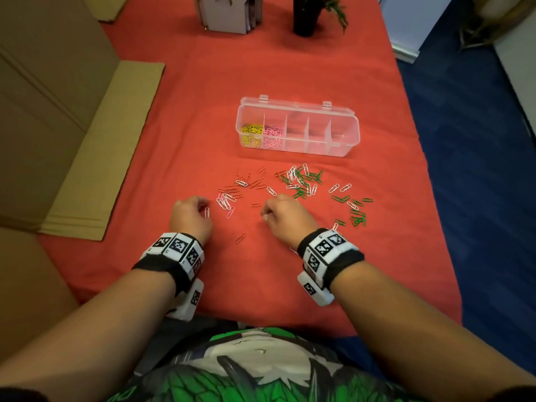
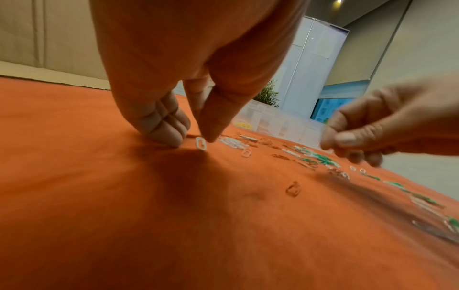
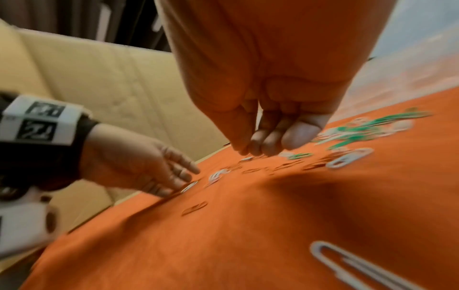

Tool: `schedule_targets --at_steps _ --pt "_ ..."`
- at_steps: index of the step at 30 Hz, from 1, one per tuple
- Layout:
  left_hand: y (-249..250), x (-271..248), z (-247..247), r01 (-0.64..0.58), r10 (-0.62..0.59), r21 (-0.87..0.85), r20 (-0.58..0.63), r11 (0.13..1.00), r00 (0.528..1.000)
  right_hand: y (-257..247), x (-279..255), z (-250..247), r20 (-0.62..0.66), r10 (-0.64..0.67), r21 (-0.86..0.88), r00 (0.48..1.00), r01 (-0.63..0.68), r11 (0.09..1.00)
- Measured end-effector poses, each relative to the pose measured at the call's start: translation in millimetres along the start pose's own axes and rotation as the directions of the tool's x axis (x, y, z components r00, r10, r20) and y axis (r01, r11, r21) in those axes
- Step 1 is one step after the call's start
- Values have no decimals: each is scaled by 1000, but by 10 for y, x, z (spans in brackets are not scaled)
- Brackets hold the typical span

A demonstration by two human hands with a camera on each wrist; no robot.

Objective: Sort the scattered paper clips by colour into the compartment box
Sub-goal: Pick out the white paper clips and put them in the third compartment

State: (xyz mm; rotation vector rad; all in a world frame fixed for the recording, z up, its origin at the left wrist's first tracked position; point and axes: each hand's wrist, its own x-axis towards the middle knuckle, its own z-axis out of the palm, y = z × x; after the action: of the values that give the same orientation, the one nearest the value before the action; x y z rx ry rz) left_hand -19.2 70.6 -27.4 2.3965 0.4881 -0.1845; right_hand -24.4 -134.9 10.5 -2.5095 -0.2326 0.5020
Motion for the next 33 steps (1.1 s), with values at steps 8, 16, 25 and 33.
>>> schedule_targets --at_steps 8,16,25,33 --pt "129 -71 -89 -53 52 74 21 996 998 -443 326 318 25 -193 -224 981 194 955" --pt "235 27 -126 -63 59 58 60 996 996 -281 399 305 11 -120 -322 993 118 939" --pt "392 247 -85 -79 66 156 85 985 994 -217 467 95 81 -77 33 994 75 997" --pt "282 221 -152 -45 30 131 116 990 993 -180 460 197 113 -85 -126 990 99 987"
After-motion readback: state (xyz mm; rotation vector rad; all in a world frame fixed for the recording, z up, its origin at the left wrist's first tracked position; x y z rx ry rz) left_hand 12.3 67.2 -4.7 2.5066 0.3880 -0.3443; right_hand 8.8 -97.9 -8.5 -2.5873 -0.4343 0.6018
